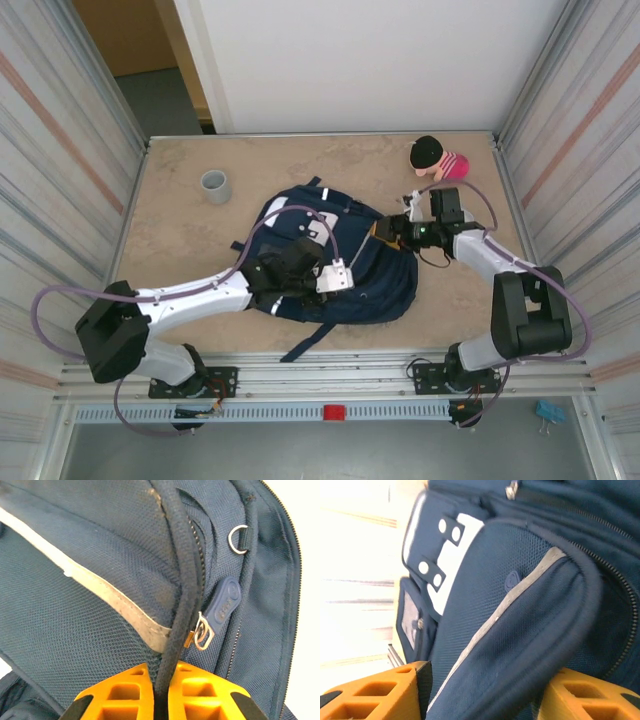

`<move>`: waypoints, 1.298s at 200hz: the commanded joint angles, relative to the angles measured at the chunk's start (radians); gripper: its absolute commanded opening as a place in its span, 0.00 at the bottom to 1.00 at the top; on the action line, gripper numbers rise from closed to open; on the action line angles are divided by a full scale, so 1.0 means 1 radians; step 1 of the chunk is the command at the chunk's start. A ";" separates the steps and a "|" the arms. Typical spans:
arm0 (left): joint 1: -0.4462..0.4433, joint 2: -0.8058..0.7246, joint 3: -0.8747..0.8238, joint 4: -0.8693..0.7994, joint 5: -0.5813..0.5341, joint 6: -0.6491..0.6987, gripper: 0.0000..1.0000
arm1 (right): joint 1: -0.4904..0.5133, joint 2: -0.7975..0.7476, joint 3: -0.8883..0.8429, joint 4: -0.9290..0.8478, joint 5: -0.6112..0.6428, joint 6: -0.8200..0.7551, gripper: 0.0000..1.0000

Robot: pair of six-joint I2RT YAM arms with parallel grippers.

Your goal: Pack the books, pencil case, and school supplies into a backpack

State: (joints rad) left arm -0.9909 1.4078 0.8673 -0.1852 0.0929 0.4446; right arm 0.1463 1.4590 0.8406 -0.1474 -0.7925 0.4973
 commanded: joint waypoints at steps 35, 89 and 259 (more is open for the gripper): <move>0.084 0.051 0.070 0.073 0.151 -0.277 0.00 | 0.013 -0.361 -0.011 -0.258 0.239 -0.250 0.56; 0.133 0.056 0.091 0.070 0.280 -0.300 0.00 | 0.306 -0.664 -0.182 -0.328 0.371 -0.258 0.55; 0.138 0.160 0.230 0.006 0.491 -0.401 0.00 | 0.628 -0.474 -0.188 -0.146 0.815 -0.456 0.51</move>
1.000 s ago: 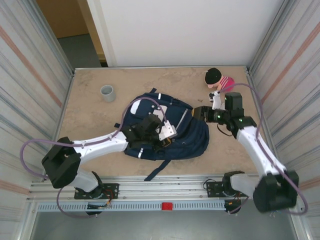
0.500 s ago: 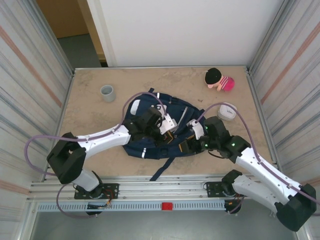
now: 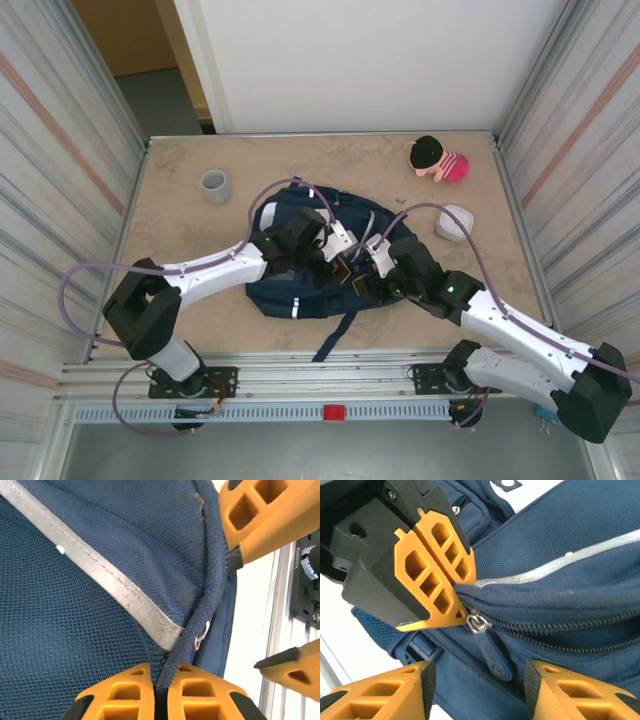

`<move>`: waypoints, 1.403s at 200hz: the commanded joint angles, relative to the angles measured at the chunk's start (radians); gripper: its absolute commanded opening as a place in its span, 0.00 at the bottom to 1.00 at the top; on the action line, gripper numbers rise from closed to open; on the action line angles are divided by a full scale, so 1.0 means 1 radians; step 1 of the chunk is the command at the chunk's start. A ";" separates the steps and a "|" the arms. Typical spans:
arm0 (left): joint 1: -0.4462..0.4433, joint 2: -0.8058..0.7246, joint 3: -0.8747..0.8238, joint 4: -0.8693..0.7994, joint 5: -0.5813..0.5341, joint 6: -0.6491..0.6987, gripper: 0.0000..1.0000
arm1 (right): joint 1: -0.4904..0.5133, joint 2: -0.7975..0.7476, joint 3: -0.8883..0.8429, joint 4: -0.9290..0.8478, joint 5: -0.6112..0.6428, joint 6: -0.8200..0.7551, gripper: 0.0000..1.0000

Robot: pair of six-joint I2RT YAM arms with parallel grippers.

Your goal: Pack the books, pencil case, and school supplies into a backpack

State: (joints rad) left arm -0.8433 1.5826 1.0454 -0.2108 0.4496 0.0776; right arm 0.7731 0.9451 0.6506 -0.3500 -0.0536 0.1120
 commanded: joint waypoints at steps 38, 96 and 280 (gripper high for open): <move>-0.009 -0.012 0.061 0.014 0.141 -0.029 0.00 | -0.012 0.074 0.006 0.072 0.199 -0.090 0.32; -0.007 -0.015 0.072 -0.059 0.083 0.022 0.00 | -0.086 0.051 0.044 -0.027 0.160 -0.051 0.03; 0.017 0.007 0.105 -0.049 0.206 -0.094 0.00 | 0.024 0.125 0.055 0.066 0.221 -0.251 0.24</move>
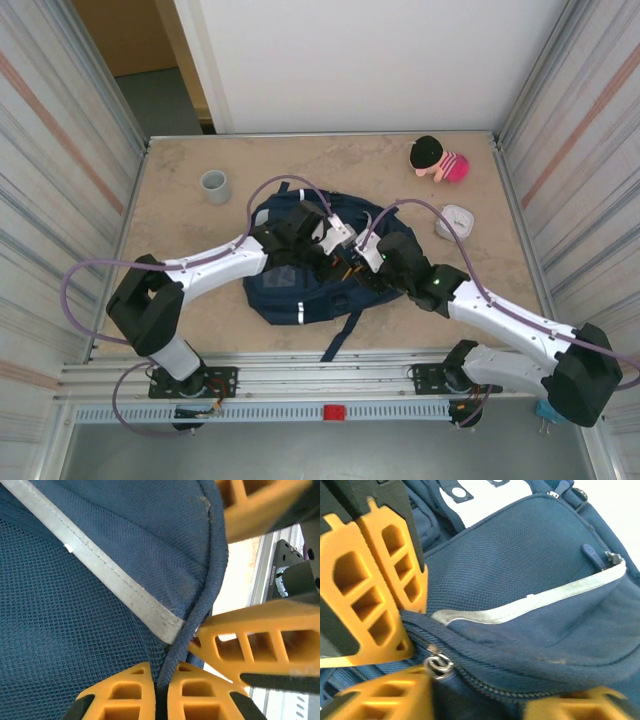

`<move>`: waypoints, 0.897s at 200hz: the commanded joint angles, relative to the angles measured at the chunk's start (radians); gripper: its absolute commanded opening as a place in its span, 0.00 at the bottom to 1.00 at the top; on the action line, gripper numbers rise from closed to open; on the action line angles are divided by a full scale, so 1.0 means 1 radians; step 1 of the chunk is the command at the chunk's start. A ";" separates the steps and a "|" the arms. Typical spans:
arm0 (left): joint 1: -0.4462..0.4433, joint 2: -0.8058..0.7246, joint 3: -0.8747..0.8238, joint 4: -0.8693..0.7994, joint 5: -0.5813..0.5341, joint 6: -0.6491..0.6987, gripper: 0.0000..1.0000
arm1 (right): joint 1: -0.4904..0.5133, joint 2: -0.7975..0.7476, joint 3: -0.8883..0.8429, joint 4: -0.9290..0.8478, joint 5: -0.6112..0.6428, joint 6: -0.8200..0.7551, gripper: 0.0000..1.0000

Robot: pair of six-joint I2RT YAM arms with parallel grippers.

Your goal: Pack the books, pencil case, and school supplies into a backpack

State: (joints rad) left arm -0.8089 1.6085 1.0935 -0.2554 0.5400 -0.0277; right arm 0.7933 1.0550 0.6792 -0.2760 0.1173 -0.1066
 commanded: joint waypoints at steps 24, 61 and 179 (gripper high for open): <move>-0.004 -0.031 0.052 -0.051 0.065 0.035 0.00 | -0.053 -0.027 0.040 -0.064 -0.010 0.033 0.12; 0.011 -0.042 0.040 -0.089 0.027 0.062 0.00 | -0.208 -0.059 0.046 -0.131 -0.205 0.128 0.03; 0.016 -0.056 0.025 -0.021 0.075 0.022 0.00 | -0.090 -0.094 0.050 -0.085 -0.111 0.061 0.33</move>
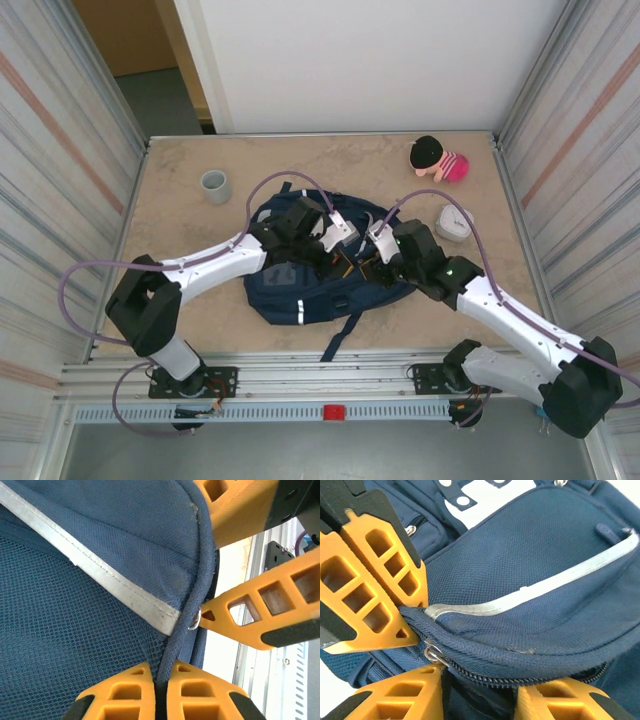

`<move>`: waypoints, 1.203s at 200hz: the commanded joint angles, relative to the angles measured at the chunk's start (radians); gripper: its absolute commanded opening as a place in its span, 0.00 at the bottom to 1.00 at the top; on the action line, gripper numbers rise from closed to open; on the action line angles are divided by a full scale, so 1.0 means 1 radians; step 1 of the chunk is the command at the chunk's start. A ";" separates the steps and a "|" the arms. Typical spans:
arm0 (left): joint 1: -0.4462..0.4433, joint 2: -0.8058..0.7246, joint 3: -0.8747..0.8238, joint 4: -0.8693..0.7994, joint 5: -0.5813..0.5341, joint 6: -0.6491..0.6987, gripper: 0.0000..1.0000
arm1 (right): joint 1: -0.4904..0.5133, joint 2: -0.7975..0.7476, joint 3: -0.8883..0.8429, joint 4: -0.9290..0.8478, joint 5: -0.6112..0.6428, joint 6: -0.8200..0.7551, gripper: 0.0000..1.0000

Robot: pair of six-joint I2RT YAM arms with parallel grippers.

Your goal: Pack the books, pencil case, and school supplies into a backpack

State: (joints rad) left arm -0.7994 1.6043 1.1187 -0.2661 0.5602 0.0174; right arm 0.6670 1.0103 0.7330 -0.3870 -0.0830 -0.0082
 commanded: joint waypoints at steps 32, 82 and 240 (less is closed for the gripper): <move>0.008 -0.049 0.006 -0.023 0.041 -0.015 0.00 | 0.063 -0.058 0.002 0.000 0.060 -0.077 0.11; 0.019 -0.044 0.007 -0.086 -0.023 0.030 0.00 | -0.117 -0.032 0.024 -0.066 -0.165 0.066 0.00; 0.018 -0.376 -0.180 -0.195 -0.513 -0.486 0.75 | -0.385 0.000 0.031 -0.164 -0.486 0.191 0.00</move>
State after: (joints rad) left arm -0.7849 1.3754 0.9905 -0.3836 0.2924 -0.0628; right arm 0.2874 1.0286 0.7502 -0.5270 -0.5575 0.1551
